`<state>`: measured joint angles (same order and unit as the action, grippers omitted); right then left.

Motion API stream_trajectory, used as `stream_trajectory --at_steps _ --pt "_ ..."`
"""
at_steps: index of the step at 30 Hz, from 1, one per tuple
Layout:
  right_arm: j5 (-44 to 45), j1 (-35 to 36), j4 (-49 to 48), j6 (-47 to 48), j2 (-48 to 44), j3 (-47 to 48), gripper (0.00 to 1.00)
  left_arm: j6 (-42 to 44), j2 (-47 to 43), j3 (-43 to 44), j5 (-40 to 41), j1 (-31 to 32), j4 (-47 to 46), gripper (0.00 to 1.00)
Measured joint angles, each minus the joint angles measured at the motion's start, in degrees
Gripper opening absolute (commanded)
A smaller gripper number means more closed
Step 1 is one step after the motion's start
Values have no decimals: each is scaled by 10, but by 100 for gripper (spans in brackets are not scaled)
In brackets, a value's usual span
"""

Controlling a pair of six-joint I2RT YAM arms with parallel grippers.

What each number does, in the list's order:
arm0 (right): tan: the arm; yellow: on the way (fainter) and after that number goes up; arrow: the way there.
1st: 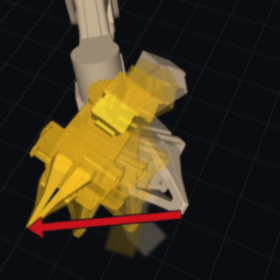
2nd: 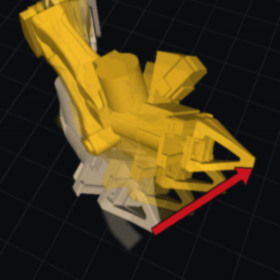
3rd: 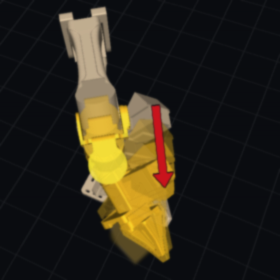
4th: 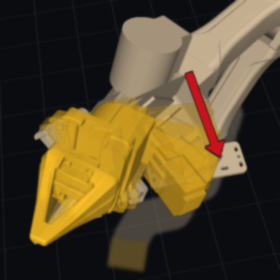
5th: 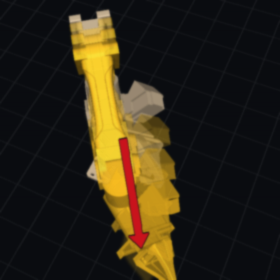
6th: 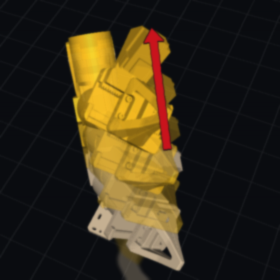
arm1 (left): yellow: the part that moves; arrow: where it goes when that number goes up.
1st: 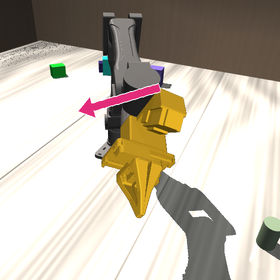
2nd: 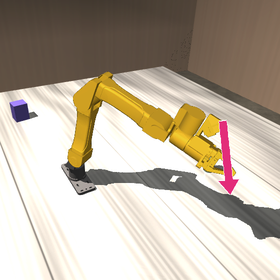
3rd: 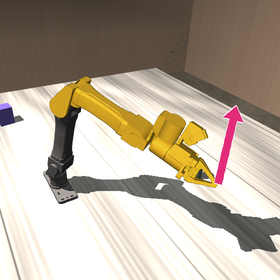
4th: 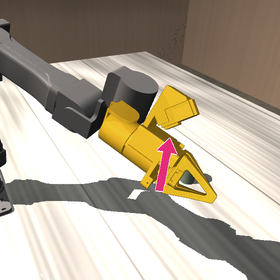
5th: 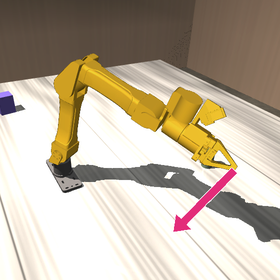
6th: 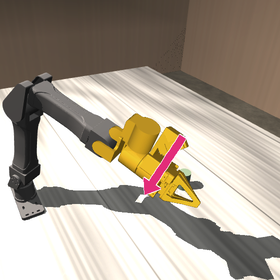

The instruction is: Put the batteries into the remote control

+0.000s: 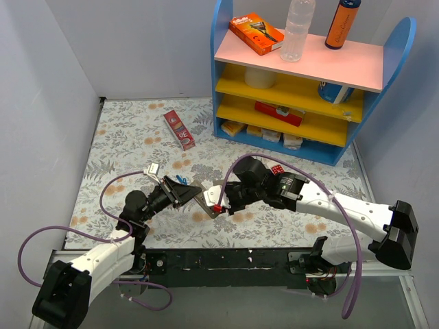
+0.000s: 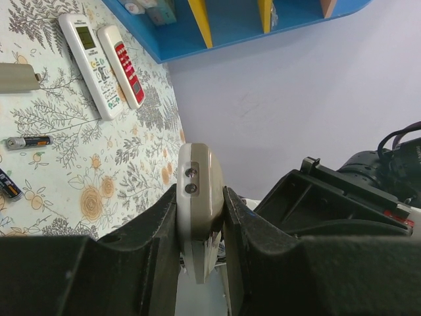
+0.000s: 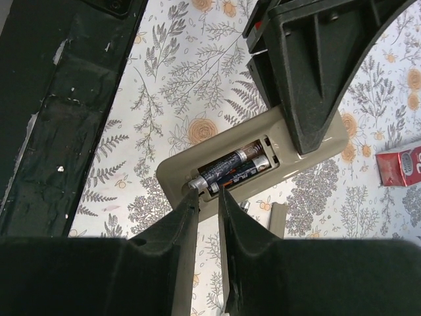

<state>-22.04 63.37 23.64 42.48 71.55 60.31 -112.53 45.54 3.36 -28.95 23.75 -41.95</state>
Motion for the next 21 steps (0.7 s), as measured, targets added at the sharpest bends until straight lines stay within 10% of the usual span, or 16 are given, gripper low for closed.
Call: stream_trajectory --at_steps 21 --pt "-22 0 1 9 36 7 18 -4 -3 1 -3 0 4 0"
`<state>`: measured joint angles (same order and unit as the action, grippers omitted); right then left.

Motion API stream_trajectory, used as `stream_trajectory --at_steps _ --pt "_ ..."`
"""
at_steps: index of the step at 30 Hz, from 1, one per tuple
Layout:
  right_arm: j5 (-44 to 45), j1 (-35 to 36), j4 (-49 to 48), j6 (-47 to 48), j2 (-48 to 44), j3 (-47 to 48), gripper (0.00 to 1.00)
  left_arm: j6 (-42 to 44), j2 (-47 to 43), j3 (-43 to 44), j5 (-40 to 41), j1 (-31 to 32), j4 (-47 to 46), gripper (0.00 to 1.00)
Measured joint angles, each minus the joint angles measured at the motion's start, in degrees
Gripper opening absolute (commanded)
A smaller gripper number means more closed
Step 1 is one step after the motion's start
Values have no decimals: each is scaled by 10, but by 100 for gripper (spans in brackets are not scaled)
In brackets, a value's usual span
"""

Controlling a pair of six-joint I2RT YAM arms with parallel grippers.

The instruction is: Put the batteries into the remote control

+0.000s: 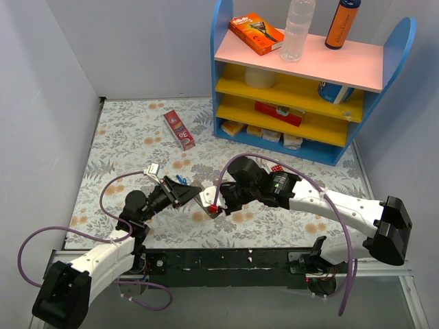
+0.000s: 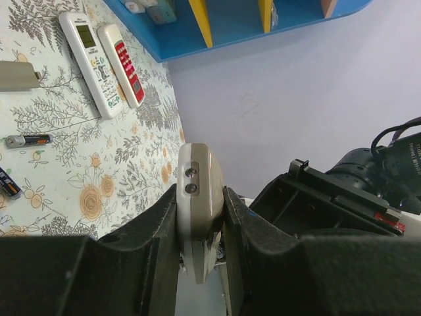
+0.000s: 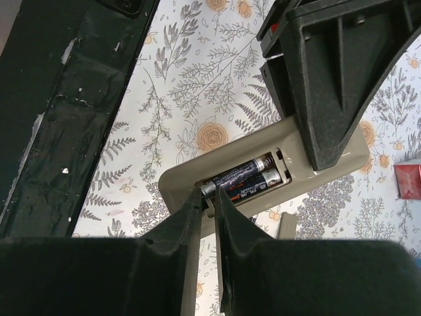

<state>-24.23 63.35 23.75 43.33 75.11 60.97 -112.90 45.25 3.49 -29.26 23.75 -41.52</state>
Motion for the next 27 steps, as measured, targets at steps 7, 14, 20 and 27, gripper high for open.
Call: stream_trajectory --at_steps 7,14,20,27 --pt "-2 0 -3 -1 10 9 14 1 -3 0 0 0 0 0" --pt "-3 0 0 -8 29 22 12 4 -12 0 4 -2 13 0" --pt "1 -1 0 -13 49 30 10 14 -20 -2 12 -4 23 0" --pt "4 -2 -26 -21 68 34 10 17 -21 -6 16 -2 25 0"
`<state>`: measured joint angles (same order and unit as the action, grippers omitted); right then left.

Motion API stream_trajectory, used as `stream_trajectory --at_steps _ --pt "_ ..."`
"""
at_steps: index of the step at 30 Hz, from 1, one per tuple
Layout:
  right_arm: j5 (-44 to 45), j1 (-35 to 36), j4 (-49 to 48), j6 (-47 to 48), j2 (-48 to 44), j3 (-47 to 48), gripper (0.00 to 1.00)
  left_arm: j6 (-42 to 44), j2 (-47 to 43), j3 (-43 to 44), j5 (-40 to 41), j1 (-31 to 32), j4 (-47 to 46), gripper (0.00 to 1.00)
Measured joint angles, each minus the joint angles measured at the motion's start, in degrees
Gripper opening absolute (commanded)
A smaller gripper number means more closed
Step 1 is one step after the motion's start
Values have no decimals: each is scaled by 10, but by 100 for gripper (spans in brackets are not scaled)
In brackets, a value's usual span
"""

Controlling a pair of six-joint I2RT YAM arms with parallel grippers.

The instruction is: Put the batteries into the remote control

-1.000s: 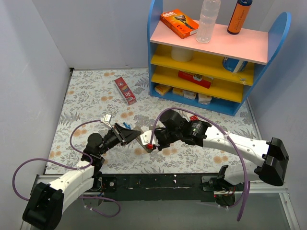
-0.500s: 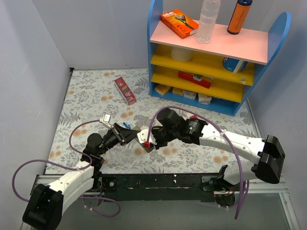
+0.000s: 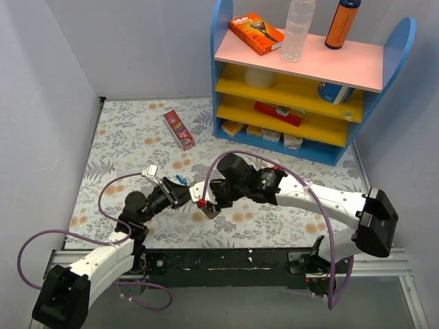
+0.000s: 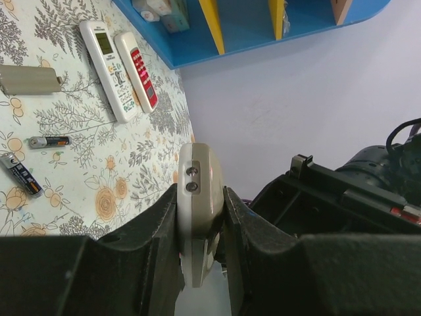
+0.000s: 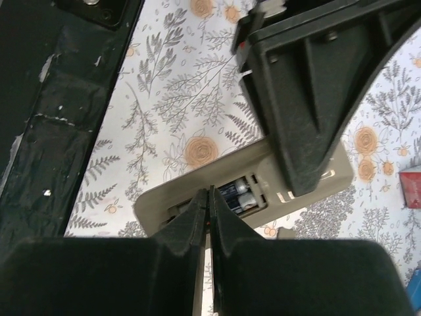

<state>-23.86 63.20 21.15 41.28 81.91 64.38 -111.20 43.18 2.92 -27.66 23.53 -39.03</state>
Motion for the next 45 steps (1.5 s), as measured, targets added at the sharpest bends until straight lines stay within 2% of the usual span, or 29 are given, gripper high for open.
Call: stream_trajectory --at_steps 9,14,18,22,29,32,36,45 --pt "3 -2 -16 -19 31 30 22 5 -7 -3 -1 2 18 0" --pt "17 -4 -14 -52 29 30 36 84 -21 51 29 7 132 0" --pt "28 -21 -25 -111 9 21 59 154 -20 105 86 9 217 0" --pt "37 -72 -63 -177 -28 -9 67 199 -18 122 126 9 266 0" --pt "44 -160 -80 -205 -28 -43 68 221 -14 120 146 9 301 0" --pt "45 -181 -78 -188 6 -43 73 223 -14 117 146 9 302 0" --pt "49 -188 -64 -150 67 -37 77 223 -14 114 146 9 300 0" --pt "74 -191 -10 -74 200 37 76 223 -14 108 141 9 295 0"
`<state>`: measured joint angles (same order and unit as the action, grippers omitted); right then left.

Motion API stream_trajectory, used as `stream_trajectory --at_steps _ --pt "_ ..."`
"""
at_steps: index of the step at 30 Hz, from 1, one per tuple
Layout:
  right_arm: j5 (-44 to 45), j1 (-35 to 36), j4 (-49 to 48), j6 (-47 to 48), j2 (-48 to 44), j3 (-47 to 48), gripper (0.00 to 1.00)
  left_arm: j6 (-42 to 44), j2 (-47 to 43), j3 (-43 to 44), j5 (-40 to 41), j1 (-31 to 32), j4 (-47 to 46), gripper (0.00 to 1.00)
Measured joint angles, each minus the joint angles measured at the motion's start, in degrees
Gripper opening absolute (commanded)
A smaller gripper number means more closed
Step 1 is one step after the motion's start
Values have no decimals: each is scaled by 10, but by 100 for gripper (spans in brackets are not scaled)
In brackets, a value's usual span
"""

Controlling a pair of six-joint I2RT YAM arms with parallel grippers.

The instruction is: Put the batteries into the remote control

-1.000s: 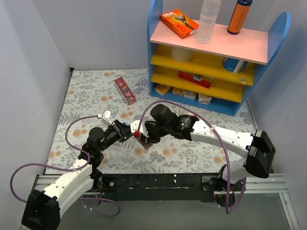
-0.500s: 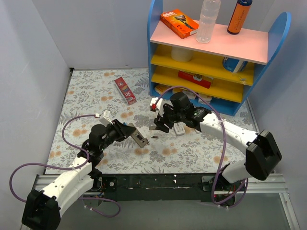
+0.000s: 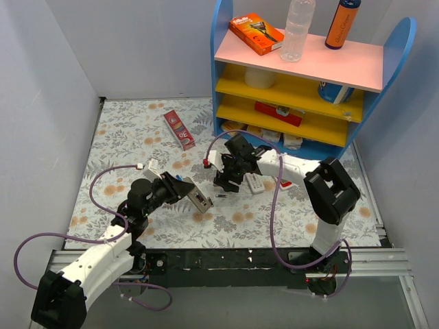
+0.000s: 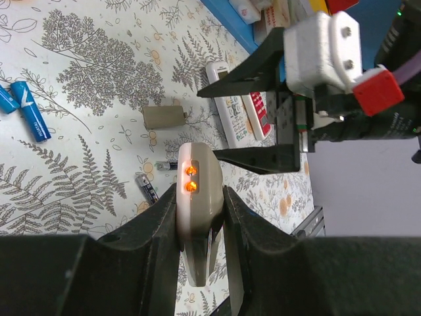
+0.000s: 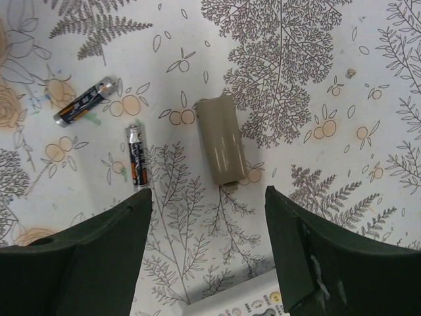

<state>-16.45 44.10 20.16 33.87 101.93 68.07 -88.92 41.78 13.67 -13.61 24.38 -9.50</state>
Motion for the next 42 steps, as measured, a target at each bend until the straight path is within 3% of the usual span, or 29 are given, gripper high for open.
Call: stream_trajectory --at_steps 16,24,29,35,42 --pt "-6 -17 41 65 110 88 65 0 0 -2 -8 0 -14 0" --pt "-37 -18 66 79 129 114 36 0 0 -2 -12 0 -18 0" --pt "-45 -19 72 85 130 116 24 -4 1 -2 -19 0 -25 0" --pt "-48 -19 78 71 110 93 16 -20 0 -9 -30 0 -38 0" --pt "-44 -19 84 3 4 36 9 -55 -11 -28 -46 0 -67 0"
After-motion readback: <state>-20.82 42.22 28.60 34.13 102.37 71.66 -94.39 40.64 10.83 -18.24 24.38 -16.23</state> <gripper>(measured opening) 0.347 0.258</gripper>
